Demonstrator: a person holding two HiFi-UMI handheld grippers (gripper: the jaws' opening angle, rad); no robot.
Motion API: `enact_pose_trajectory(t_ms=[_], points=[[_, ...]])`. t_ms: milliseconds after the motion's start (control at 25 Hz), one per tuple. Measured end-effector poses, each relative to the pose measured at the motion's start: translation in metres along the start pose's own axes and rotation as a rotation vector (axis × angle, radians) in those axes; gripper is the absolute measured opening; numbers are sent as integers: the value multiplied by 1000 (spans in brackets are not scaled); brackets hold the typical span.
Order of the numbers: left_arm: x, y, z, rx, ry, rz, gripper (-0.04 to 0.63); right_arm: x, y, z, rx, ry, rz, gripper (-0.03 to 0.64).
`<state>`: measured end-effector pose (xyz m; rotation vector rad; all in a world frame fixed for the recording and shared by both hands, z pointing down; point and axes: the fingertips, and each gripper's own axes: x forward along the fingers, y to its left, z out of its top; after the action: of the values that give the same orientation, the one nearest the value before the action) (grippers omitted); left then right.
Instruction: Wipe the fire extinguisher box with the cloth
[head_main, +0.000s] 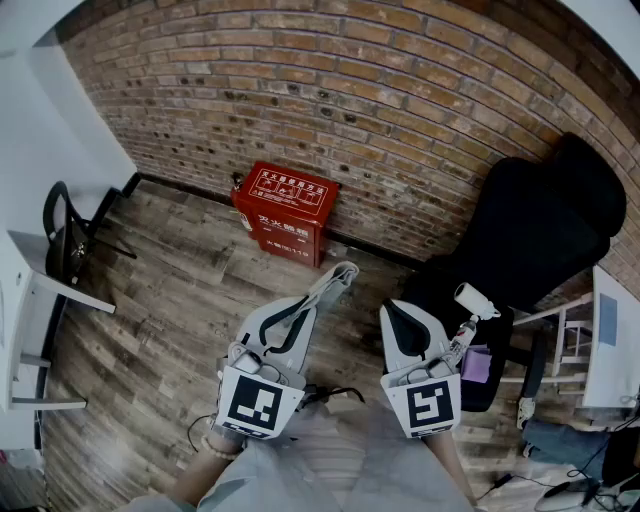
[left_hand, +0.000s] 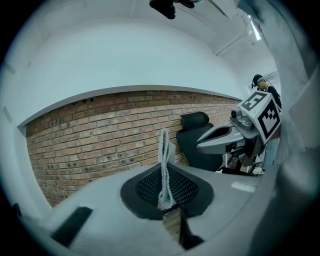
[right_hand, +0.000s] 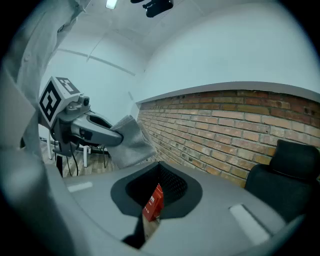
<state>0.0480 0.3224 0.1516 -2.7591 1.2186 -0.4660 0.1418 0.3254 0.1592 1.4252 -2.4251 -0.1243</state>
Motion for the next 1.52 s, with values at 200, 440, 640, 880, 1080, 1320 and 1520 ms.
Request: enact_pose_trajectory(t_ms=[200,440,640,880,1080,1320,1520], points=[[2,3,-1,2,4,-4,9,4,0,-1,1,8,1,9],[1,7,-4,0,0,-7,9,8,3,0,-1,8,2,9],[0,14,-6,-7,-2,-13,9,15,7,1,12,16,-2,9],[-9,27,-10,7,-16,-32,9,25,18,10,15,9,-30,9],[-24,44,-17,13,-19,-38,9,31,34,17,14,7,-57,9],[-37,56,-26,37,-26,-53,9,32,54,14,19,18,-79,9],[-38,66,-31,15,-31,-40,9,34,61,13,28,32,-72,9]])
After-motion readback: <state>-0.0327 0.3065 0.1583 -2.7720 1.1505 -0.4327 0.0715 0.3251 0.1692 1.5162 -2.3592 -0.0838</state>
